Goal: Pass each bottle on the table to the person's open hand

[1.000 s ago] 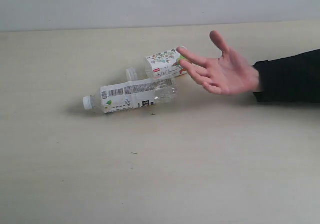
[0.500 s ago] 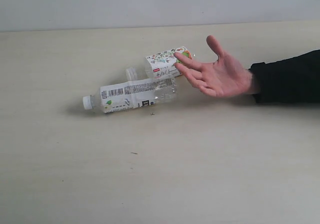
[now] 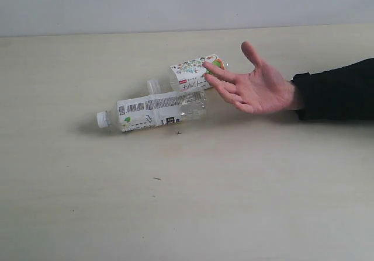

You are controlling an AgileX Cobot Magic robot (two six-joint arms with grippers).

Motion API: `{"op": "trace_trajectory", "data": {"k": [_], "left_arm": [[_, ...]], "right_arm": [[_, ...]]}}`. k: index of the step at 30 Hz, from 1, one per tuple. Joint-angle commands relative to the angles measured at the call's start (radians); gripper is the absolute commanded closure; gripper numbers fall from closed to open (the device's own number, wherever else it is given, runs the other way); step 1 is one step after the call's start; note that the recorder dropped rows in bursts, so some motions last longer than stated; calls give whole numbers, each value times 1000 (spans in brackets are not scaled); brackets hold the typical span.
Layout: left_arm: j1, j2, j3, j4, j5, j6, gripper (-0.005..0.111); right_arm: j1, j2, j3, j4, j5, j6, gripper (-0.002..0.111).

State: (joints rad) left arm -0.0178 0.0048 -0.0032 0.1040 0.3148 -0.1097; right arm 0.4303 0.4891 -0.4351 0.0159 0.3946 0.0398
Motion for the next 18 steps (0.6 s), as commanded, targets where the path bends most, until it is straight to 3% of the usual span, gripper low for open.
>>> {"op": "trace_trajectory", "data": {"k": [1, 7, 15, 18], "left_arm": [[-4, -5, 3, -5, -4, -1, 104], [-4, -5, 3, -5, -4, -1, 104], [-4, -5, 3, -5, -4, -1, 104], [-4, -5, 3, -5, -4, -1, 104]], "right_arm": [[-6, 40, 1, 9, 15, -21, 108], [-6, 303, -185, 15, 69, -103, 108], [-6, 889, -656, 309, 385, -457, 108], [0, 1070, -824, 331, 482, -539, 104]]}}
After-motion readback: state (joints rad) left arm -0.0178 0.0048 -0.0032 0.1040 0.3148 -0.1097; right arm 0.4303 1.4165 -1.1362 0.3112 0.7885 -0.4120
